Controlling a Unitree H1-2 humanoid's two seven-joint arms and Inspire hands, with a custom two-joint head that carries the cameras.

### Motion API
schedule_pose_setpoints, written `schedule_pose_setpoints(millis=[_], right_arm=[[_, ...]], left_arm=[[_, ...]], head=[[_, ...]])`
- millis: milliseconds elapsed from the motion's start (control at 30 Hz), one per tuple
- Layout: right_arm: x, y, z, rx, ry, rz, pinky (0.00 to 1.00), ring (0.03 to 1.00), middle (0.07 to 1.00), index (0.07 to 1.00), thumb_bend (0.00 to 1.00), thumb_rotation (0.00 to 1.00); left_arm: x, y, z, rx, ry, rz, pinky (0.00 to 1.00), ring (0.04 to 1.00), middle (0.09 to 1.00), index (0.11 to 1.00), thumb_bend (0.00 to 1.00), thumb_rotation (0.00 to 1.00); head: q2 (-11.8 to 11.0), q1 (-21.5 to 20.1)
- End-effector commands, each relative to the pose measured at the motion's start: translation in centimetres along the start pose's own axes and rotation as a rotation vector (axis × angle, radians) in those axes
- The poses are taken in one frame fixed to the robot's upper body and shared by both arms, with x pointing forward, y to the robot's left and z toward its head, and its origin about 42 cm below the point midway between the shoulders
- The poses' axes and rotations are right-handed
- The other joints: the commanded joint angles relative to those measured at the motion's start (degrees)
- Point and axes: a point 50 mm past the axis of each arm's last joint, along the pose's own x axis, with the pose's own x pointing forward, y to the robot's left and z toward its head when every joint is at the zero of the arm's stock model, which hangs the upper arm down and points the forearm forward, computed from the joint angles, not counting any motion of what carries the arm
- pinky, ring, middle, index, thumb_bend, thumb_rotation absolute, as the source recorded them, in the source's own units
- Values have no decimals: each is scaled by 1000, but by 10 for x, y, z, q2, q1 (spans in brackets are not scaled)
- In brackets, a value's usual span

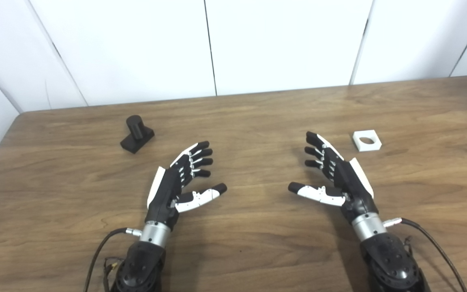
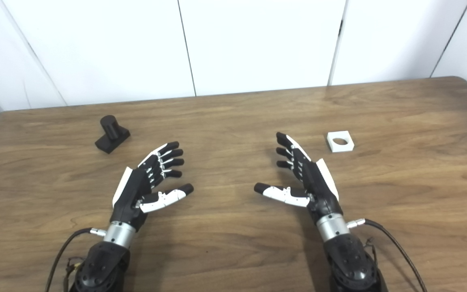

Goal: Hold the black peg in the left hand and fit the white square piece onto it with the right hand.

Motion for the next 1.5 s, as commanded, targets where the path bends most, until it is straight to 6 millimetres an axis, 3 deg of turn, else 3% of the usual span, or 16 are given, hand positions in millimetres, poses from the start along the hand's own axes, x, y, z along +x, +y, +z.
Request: schedule_pose_setpoints(millis=[0, 100, 267, 333, 533, 800, 967, 1100, 1267, 1467], right_arm=[[11, -3, 18, 8, -99, -18, 794, 889, 925, 909, 789, 229], [11, -2, 19, 5, -100, -19, 795, 892, 925, 906, 789, 225], [10, -6, 18, 6, -99, -21, 793, 891, 928, 910, 783, 228], [9, -10, 16, 0, -96, -26, 784, 883, 928, 913, 778, 241], [5, -24, 5, 1, -95, -31, 796, 882, 929, 905, 781, 252], [4, -35, -3, 3, -87, -28, 783, 855, 915, 891, 822, 288], [4, -37, -5, -2, -91, -22, 770, 853, 915, 894, 832, 316], [4, -39, -4, -6, -91, -25, 769, 850, 914, 889, 841, 325], [4, -42, -4, -6, -87, -20, 770, 853, 913, 885, 841, 320], [5, -42, -5, -5, -87, -20, 766, 850, 915, 883, 841, 323]], left_arm=[[12, 3, 15, 4, -85, 8, 670, 761, 815, 825, 724, 0], [12, 3, 16, 6, -85, 6, 664, 761, 810, 822, 723, 0], [13, 0, 14, 21, -83, 5, 649, 746, 807, 810, 721, 0], [15, -4, 12, 15, -81, 1, 638, 755, 811, 810, 721, 0], [19, -16, 5, 4, -58, -9, 692, 807, 829, 811, 728, 26], [21, -18, 8, 9, -74, 17, 682, 809, 832, 804, 733, 15], [21, -14, 14, 101, -98, 82, 620, 732, 784, 765, 749, 66], [21, -12, 19, 159, -98, 126, 630, 741, 771, 751, 753, 107], [22, -2, 27, 198, -103, 165, 650, 749, 764, 738, 754, 149], [27, 14, 35, 251, -106, 240, 631, 741, 763, 720, 751, 118]], head=[[1, 1], [1, 1], [-7, 46], [-15, 88], [-35, 140], [-37, 138], [-38, 139], [-36, 137], [-35, 138], [-34, 137]])
